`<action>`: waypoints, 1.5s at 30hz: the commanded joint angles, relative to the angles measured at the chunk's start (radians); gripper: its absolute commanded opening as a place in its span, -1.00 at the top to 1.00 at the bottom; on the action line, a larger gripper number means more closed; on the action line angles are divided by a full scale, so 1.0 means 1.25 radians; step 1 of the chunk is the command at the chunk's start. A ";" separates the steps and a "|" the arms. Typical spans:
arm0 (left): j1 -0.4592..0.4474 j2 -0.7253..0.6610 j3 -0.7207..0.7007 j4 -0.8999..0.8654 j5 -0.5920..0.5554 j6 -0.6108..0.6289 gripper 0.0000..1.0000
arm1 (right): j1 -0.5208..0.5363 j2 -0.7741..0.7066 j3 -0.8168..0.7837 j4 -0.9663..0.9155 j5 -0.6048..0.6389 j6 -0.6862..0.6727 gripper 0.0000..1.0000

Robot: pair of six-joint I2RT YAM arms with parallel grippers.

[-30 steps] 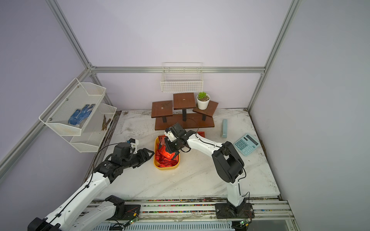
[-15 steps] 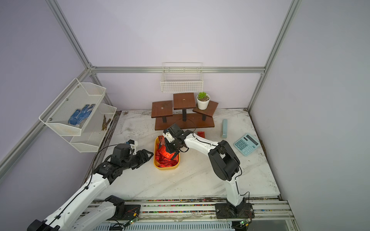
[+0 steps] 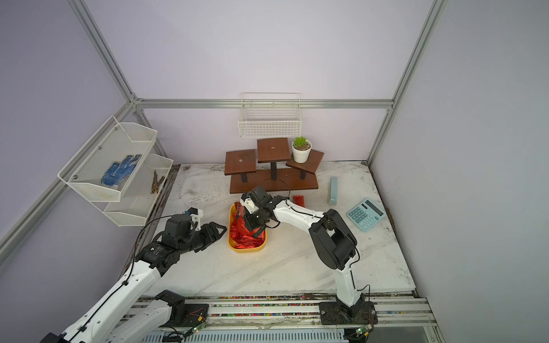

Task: Take the tea bags out of the storage box
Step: Pick up the tea bag from the storage box, then place the tea bag at the center of the board.

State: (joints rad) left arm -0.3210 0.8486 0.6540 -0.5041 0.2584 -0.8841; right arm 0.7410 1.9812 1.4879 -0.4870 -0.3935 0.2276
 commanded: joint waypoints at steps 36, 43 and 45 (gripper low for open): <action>-0.129 0.221 0.102 0.145 0.058 -0.001 -0.24 | -0.545 -0.112 -0.140 0.064 0.186 0.063 1.00; -0.126 0.216 0.099 0.137 0.060 0.009 -0.25 | -0.545 -0.005 -0.041 0.021 0.141 0.025 1.00; -0.125 0.216 0.099 0.138 0.062 0.009 -0.25 | -0.547 0.011 -0.027 0.012 0.148 0.019 1.00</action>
State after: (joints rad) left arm -0.4789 1.1347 0.7872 -0.3592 0.3187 -0.8803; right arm 0.0624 1.9755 1.4223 -0.4248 -0.1886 0.2844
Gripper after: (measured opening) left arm 0.625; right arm 0.052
